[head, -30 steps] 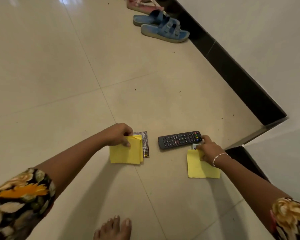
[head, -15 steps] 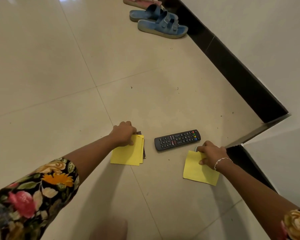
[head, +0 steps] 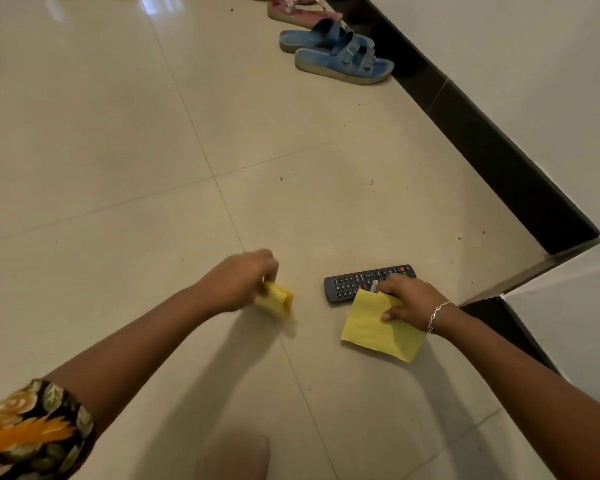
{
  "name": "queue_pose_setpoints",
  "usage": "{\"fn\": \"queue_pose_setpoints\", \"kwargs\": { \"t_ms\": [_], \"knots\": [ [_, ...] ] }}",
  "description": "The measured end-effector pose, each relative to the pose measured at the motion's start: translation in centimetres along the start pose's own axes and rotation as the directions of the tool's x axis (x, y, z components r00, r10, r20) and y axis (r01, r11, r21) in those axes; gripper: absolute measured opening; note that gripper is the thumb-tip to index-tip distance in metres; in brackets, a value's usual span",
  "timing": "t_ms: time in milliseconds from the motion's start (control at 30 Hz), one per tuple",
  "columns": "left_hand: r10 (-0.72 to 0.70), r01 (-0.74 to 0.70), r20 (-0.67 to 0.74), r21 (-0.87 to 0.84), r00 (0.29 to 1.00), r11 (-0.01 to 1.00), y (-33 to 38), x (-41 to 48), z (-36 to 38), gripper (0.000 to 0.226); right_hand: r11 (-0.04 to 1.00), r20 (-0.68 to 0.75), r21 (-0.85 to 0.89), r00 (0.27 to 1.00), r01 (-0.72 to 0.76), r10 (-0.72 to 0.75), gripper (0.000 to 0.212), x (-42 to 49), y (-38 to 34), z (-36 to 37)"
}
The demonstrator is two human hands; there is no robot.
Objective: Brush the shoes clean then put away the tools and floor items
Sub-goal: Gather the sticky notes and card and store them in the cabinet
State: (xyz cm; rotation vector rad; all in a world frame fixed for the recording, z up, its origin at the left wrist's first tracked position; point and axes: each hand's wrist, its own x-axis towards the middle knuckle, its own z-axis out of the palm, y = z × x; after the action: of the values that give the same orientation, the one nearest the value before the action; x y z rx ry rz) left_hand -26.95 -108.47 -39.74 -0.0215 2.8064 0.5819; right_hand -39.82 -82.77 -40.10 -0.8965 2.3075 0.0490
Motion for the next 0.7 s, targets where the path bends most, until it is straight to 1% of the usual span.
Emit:
{"fn": "queue_pose_setpoints", "kwargs": {
  "t_ms": [33,67,100,167,267,300,333,400,433,467,500,567,600,667,700],
  "knots": [
    [-0.034,0.031,0.14,0.026,0.99,0.999,0.1,-0.3,0.1,0.016,1.0,0.004,-0.009,1.0,0.009,-0.009,0.036,0.0,-0.3,-0.1],
    [-0.089,0.086,0.242,0.023,0.966,0.996,-0.1,-0.4,-0.3,0.016,1.0,0.011,-0.016,1.0,0.016,-0.016,0.037,0.1,-0.5,-0.1],
    [-0.135,0.141,0.307,0.002,0.942,0.99,-0.4,-0.4,-1.1,0.015,1.0,0.015,-0.021,1.0,0.022,-0.021,0.039,0.1,-0.7,-0.1],
    [-0.169,0.203,0.409,-0.041,0.897,0.978,-1.3,-0.2,-2.4,0.017,0.999,0.019,-0.023,0.999,0.03,-0.029,0.041,0.2,-1.0,0.0],
    [-0.162,0.209,0.581,-0.015,0.798,0.978,-1.8,0.4,-2.8,0.018,0.999,0.031,-0.031,0.999,0.044,-0.043,0.041,0.1,-1.2,0.3],
    [-0.165,0.206,0.61,0.002,0.775,0.979,-1.8,0.7,-2.4,0.018,0.998,0.037,-0.035,0.998,0.046,-0.044,0.042,0.0,-1.2,0.3],
    [-0.159,0.205,0.604,-0.007,0.781,0.979,-1.8,1.0,-1.9,0.019,0.998,0.04,-0.039,0.998,0.047,-0.045,0.042,0.0,-1.2,0.4],
    [-0.147,0.223,0.516,-0.087,0.844,0.971,-2.0,1.7,-0.9,0.022,0.998,0.045,-0.045,0.998,0.054,-0.052,0.042,0.0,-1.3,0.4],
    [-0.144,0.217,0.479,-0.101,0.866,0.971,-2.0,2.1,-0.4,0.021,0.997,0.053,-0.047,0.997,0.058,-0.055,0.042,-0.1,-1.3,0.5],
    [-0.142,0.199,0.473,-0.072,0.869,0.977,-2.0,2.3,0.1,0.017,0.997,0.058,-0.049,0.997,0.059,-0.056,0.043,-0.1,-1.4,0.6],
    [-0.146,0.174,0.489,-0.012,0.86,0.985,-1.9,2.4,0.7,0.016,0.997,0.068,-0.053,0.996,0.063,-0.059,0.044,-0.2,-1.4,0.7],
    [-0.156,0.09,0.525,0.15,0.837,0.985,-1.5,2.5,2.2,0.035,0.995,0.082,-0.059,0.994,0.074,-0.07,0.044,-0.3,-1.6,0.9],
    [-0.153,0.034,0.523,0.23,0.839,0.973,-1.4,2.4,2.9,0.046,0.995,0.086,-0.056,0.994,0.079,-0.074,0.044,-0.4,-1.7,1.0],
    [-0.138,-0.041,0.464,0.355,0.875,0.934,-1.3,2.1,4.2,0.063,0.996,0.09,-0.042,0.993,0.082,-0.078,0.044,-0.4,-1.9,1.2],
    [-0.127,-0.06,0.428,0.397,0.895,0.916,-1.3,1.9,4.6,0.067,0.996,0.083,-0.032,0.993,0.086,-0.083,0.045,-0.4,-2.1,1.3]
  ]
}}
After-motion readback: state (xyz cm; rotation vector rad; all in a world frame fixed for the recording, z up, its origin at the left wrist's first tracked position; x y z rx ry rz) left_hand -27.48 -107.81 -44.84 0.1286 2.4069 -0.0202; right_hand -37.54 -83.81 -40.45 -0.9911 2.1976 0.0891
